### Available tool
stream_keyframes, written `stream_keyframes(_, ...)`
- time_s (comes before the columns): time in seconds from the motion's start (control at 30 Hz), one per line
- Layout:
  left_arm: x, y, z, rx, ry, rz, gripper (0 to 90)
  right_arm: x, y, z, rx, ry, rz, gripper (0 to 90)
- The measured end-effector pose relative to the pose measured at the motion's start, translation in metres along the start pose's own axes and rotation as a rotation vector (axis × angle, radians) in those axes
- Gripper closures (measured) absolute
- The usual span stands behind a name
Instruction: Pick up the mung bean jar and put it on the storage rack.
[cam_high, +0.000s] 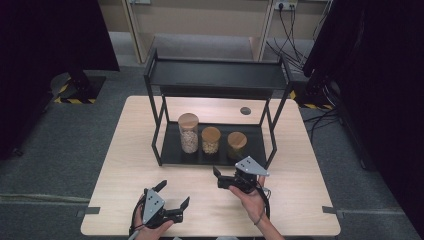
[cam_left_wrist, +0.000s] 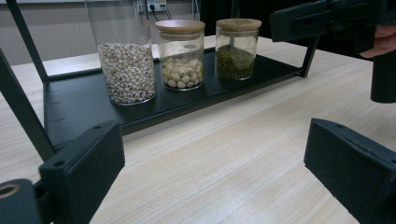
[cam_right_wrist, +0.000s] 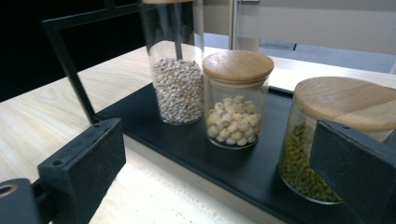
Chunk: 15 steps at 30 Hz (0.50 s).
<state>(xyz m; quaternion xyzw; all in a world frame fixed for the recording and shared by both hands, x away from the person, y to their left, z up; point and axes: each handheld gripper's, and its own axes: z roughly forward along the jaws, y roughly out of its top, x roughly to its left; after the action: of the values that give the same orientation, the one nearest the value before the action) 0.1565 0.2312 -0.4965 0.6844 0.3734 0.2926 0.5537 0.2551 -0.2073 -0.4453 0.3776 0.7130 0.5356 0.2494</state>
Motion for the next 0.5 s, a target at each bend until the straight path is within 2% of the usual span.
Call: stream_keyframes(0.5,0.001,0.000,-0.001,-0.005,0.003,-0.004,4.5,0.004,-0.016,-0.017,-0.015,0.038,0.011,3.9)
